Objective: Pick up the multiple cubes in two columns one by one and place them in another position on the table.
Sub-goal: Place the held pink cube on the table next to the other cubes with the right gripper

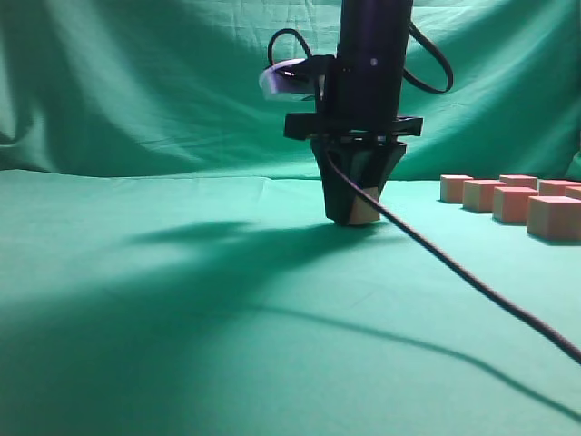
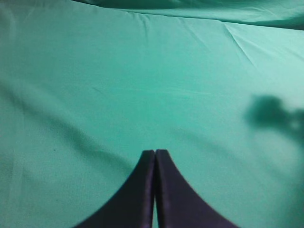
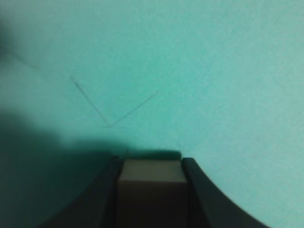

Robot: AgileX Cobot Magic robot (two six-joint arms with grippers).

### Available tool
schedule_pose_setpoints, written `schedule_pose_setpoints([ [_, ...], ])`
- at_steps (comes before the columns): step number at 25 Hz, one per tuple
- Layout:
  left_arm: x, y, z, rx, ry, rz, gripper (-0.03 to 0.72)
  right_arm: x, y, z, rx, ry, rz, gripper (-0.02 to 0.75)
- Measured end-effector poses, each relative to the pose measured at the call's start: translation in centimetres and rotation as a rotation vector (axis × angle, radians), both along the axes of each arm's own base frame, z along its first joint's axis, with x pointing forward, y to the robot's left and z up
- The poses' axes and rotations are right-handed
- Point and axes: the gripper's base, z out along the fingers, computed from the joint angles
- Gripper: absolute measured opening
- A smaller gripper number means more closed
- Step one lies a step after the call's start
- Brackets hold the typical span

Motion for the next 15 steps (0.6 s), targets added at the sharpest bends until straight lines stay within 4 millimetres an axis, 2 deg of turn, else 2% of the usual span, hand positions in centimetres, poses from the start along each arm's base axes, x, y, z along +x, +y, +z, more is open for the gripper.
schedule_pose_setpoints([
  [7,0.0,0.0,0.0,0.000,0.000,0.000,0.000,0.1,0.0,0.0,0.001,-0.005,-0.011,0.261],
  [9,0.0,0.0,0.0,0.000,0.000,0.000,0.000,0.1,0.0,0.3,-0.003,0.002,-0.011,0.342],
  [11,0.0,0.0,0.0,0.000,0.000,0.000,0.000,0.3,0.2,1.0,-0.004,0.004,-0.010,0.474],
  [13,0.0,0.0,0.0,0.000,0.000,0.000,0.000,0.6,0.4,2.6,0.000,-0.002,-0.009,0.591],
  [15,0.0,0.0,0.0,0.000,0.000,0.000,0.000,1.1,0.6,4.7,0.025,-0.041,-0.010,0.657],
])
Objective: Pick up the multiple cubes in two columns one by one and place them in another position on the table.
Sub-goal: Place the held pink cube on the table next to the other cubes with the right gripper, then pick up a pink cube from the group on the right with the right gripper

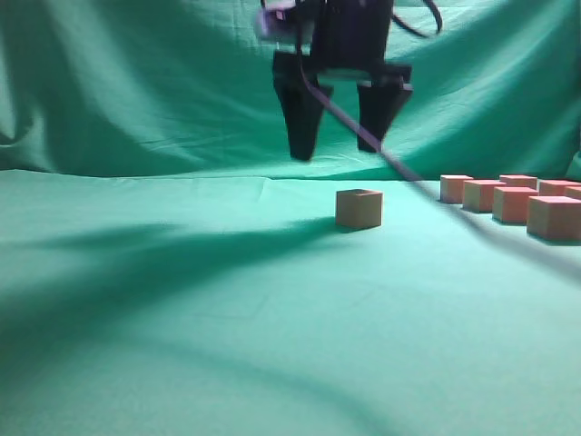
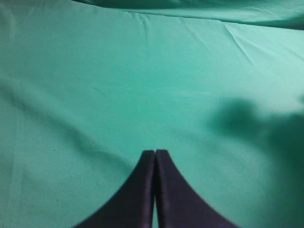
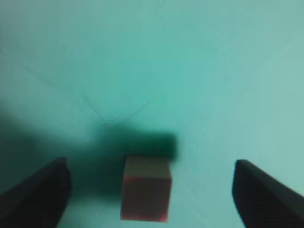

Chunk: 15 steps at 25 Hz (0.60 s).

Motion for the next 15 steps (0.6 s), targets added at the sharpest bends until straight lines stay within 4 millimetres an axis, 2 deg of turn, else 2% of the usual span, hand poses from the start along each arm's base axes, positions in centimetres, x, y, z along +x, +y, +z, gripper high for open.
schedule_pose_setpoints([
  [4,0.0,0.0,0.0,0.000,0.000,0.000,0.000,0.1,-0.1,4.6,0.071,-0.092,-0.078,0.643],
  [5,0.0,0.0,0.0,0.000,0.000,0.000,0.000,-0.2,-0.3,5.9,0.082,-0.115,-0.097,0.643],
  [7,0.0,0.0,0.0,0.000,0.000,0.000,0.000,-0.9,-1.1,8.6,0.105,-0.165,-0.143,0.574],
  [9,0.0,0.0,0.0,0.000,0.000,0.000,0.000,-1.9,-2.1,11.0,0.116,-0.213,-0.189,0.585],
  [11,0.0,0.0,0.0,0.000,0.000,0.000,0.000,-3.2,-4.1,13.4,0.134,-0.244,-0.230,0.585],
  [14,0.0,0.0,0.0,0.000,0.000,0.000,0.000,-5.0,-8.2,15.0,0.130,-0.244,-0.333,0.585],
  [15,0.0,0.0,0.0,0.000,0.000,0.000,0.000,-5.4,-9.6,14.8,0.116,-0.232,-0.373,0.585],
])
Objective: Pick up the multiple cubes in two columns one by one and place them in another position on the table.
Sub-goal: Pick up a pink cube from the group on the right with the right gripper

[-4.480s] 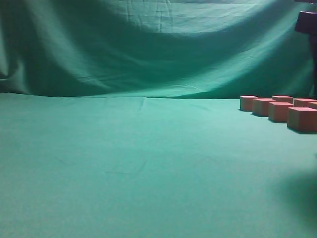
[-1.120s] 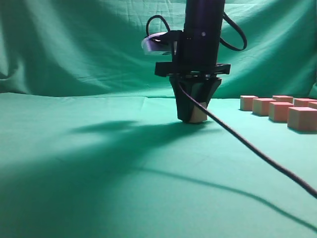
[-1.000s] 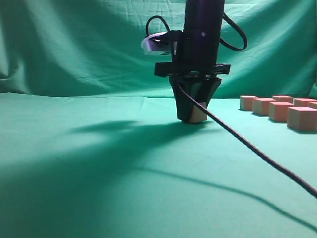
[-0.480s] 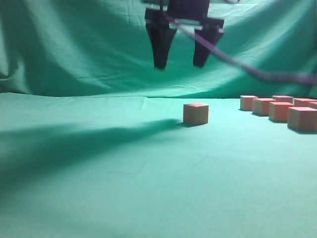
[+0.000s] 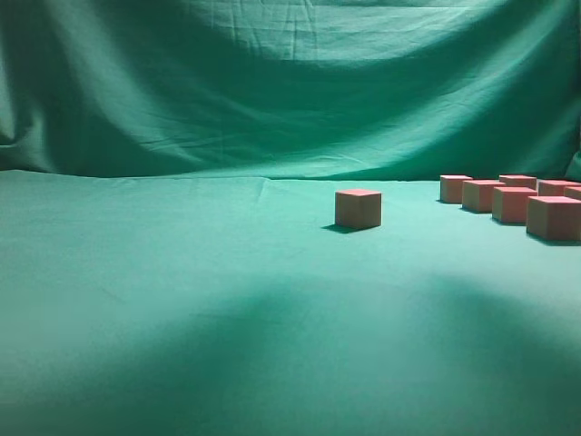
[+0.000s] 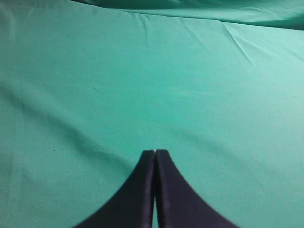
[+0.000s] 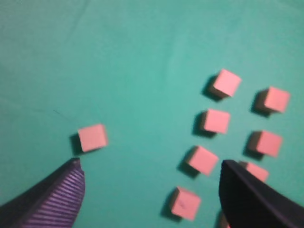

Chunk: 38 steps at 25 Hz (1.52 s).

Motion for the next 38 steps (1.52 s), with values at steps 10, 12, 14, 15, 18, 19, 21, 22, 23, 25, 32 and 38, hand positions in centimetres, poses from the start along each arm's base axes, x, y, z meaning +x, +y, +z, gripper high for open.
schedule_pose_setpoints([
  [10,0.0,0.0,0.0,0.000,0.000,0.000,0.000,-6.6,-11.5,-5.4,-0.033,0.243,-0.319,0.585],
  [12,0.0,0.0,0.0,0.000,0.000,0.000,0.000,-7.5,-12.3,-7.5,0.003,0.287,-0.359,0.585],
  [14,0.0,0.0,0.0,0.000,0.000,0.000,0.000,-8.0,-12.9,-9.5,0.037,0.304,-0.391,0.585],
  [15,0.0,0.0,0.0,0.000,0.000,0.000,0.000,-8.3,-13.1,-10.6,0.048,0.306,-0.403,0.585],
  [18,0.0,0.0,0.0,0.000,0.000,0.000,0.000,-8.8,-13.3,-13.1,0.060,0.284,-0.417,0.585],
  [19,0.0,0.0,0.0,0.000,0.000,0.000,0.000,-8.9,-13.3,-13.7,0.065,0.266,-0.418,0.585],
  [21,0.0,0.0,0.0,0.000,0.000,0.000,0.000,-8.9,-13.3,-14.8,0.070,0.250,-0.421,0.585],
  [22,0.0,0.0,0.0,0.000,0.000,0.000,0.000,-8.7,-13.3,-15.3,0.070,0.247,-0.422,0.585],
  [23,0.0,0.0,0.0,0.000,0.000,0.000,0.000,-8.4,-13.3,-15.8,0.071,0.245,-0.422,0.585],
  [25,0.0,0.0,0.0,0.000,0.000,0.000,0.000,-7.8,-13.3,-16.6,0.069,0.236,-0.422,0.585],
  [32,0.0,0.0,0.0,0.000,0.000,0.000,0.000,-6.1,-13.2,-19.2,0.060,0.223,-0.420,0.517],
  [38,0.0,0.0,0.0,0.000,0.000,0.000,0.000,-5.6,-13.2,-20.6,0.051,0.244,-0.420,0.384],
])
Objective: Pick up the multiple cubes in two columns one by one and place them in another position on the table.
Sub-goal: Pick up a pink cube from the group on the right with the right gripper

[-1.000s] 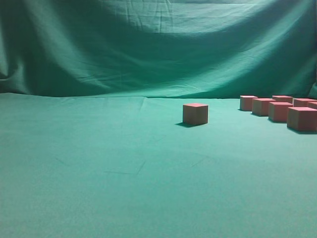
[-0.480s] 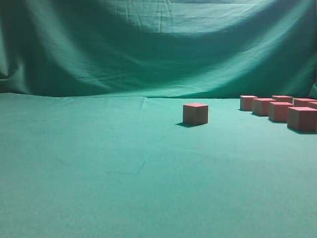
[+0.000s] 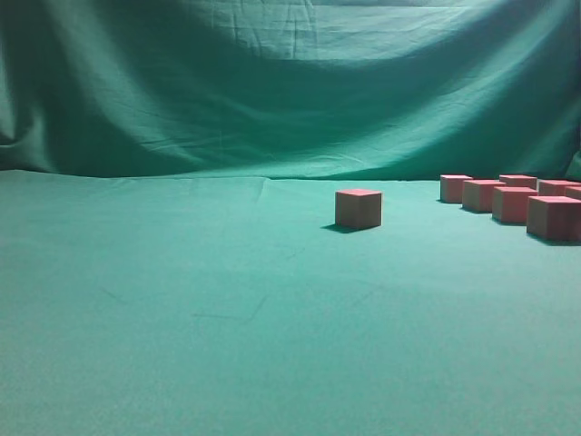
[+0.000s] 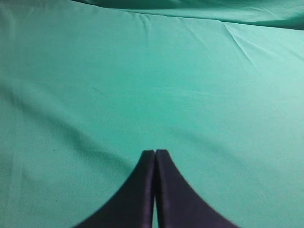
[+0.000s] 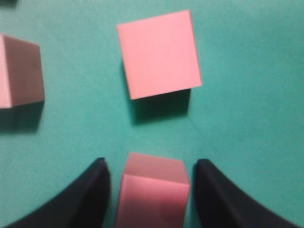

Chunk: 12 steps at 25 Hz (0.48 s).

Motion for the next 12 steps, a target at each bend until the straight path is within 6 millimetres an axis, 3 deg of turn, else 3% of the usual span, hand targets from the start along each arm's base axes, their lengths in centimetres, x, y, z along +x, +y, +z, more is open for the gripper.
schedule_pose_setpoints([
  [4,0.0,0.0,0.0,0.000,0.000,0.000,0.000,0.1,0.0,-0.1,-0.001,0.000,0.001,0.251],
  [8,0.0,0.0,0.0,0.000,0.000,0.000,0.000,0.4,0.2,1.2,-0.002,0.017,0.013,0.264],
  [12,0.0,0.0,0.0,0.000,0.000,0.000,0.000,1.4,2.5,5.1,0.008,0.012,0.149,0.264],
])
